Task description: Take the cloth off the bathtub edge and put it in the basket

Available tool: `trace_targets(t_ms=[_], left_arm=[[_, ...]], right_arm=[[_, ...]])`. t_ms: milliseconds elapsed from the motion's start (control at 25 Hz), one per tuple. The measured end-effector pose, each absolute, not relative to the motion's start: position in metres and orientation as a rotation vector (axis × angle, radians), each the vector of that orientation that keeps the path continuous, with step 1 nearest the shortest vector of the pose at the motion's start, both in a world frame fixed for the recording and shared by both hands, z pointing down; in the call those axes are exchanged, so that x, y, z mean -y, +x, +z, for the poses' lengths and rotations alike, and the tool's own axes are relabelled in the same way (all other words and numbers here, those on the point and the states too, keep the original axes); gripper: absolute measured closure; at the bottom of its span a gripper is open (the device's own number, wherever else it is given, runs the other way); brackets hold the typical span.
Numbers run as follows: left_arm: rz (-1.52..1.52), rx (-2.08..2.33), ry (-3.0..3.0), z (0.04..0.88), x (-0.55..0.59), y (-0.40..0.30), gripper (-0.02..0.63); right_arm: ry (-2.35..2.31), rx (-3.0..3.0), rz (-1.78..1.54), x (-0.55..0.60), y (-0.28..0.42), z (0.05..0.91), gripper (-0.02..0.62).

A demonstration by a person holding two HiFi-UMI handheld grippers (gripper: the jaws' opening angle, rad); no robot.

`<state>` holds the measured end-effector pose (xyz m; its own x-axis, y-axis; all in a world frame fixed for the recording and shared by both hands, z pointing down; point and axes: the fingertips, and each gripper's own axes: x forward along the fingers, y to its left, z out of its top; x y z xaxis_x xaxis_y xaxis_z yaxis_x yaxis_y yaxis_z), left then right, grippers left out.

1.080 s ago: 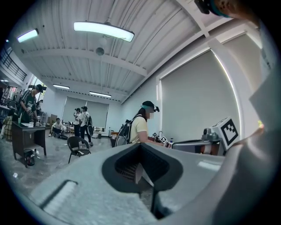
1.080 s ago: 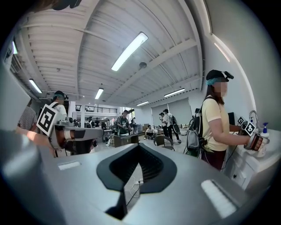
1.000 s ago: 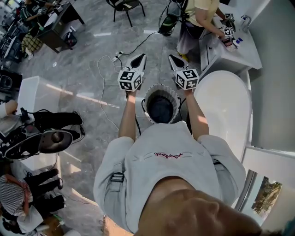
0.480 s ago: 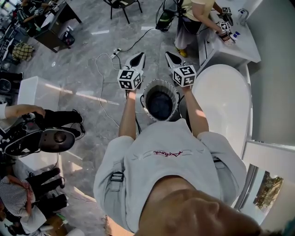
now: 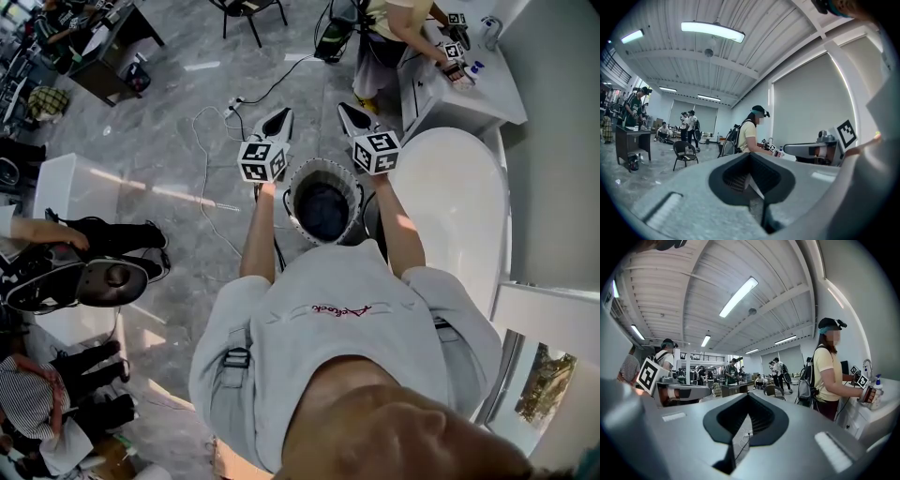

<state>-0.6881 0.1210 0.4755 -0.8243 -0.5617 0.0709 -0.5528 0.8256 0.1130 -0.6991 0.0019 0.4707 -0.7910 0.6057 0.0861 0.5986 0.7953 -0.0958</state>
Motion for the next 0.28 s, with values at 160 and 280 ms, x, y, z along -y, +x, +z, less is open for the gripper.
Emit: trace_targets(t_ms=[160,280], left_arm=[[-0.134,2.901,0.888,0.4799,-0.1186,-0.6847,0.606],[-0.136,2.9,0.889,0.481,-0.1175,-0.6826,0.606]], right_arm=[[-0.963,2.873,0.104,0.0002,-0.6963,0.4706,0.589],[-0.96,2.876,0.104,0.0011,-0.6947,0.4693,0.591]])
